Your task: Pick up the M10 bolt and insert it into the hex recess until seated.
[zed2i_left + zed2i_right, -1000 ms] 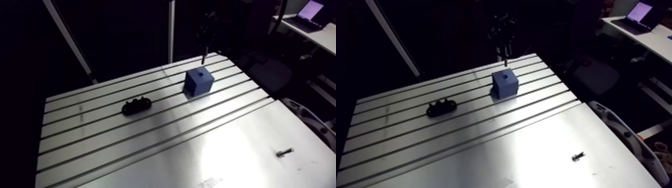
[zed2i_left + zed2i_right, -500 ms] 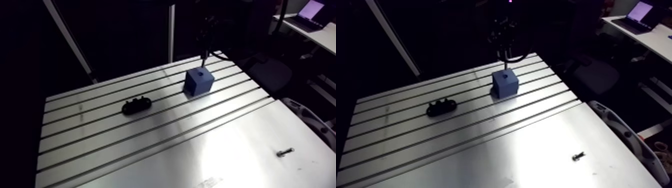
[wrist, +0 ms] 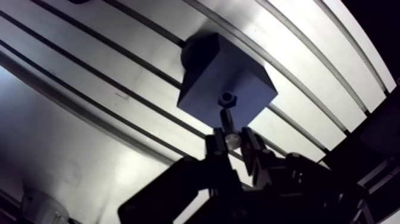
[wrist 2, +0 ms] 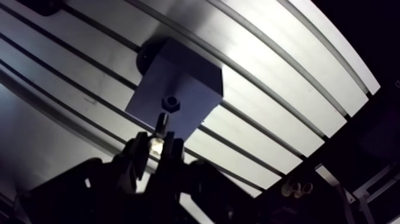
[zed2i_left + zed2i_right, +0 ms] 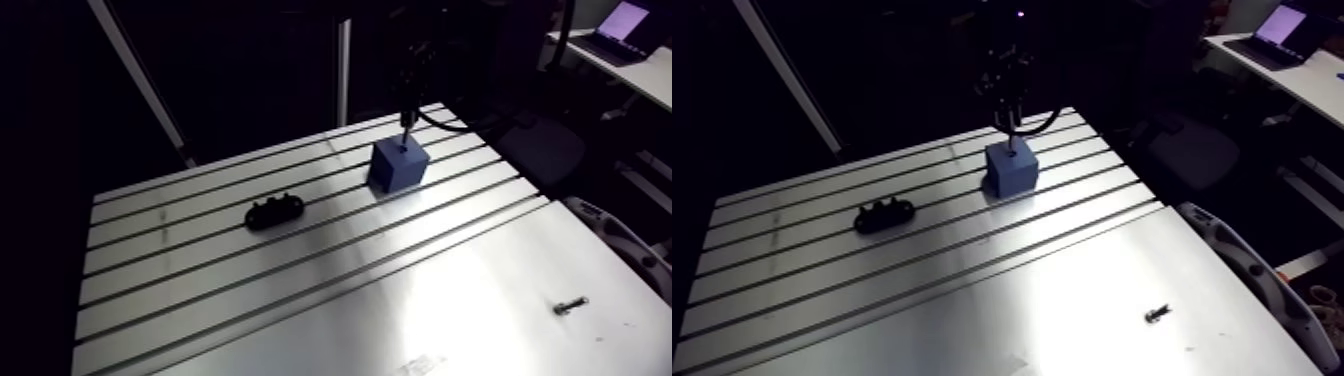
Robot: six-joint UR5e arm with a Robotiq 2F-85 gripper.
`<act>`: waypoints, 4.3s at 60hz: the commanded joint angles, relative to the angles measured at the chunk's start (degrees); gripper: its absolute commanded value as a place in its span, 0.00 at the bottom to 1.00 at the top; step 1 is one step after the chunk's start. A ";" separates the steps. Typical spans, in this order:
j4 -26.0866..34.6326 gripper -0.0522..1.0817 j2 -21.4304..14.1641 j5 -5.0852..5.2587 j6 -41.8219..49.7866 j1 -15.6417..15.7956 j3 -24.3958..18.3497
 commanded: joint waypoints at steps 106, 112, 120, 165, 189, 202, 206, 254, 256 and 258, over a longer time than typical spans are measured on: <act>-2.57 0.84 1.70 0.03 -0.30 0.00 0.61; -2.57 0.84 1.70 0.03 -0.30 0.00 0.61; -2.57 0.84 1.70 0.03 -0.30 0.00 0.61; -2.58 0.84 2.31 0.03 -0.04 0.00 0.70; -2.57 0.84 2.58 0.03 -0.21 0.00 0.87; -2.66 0.84 2.58 0.03 -0.20 0.00 1.64; -2.97 0.84 2.49 0.03 -0.12 0.00 2.01; -4.15 0.05 2.05 0.55 -1.27 -0.60 1.31; -4.23 0.05 2.05 0.55 -1.19 -0.61 1.31; -4.16 0.05 1.90 0.79 -1.18 -0.70 1.15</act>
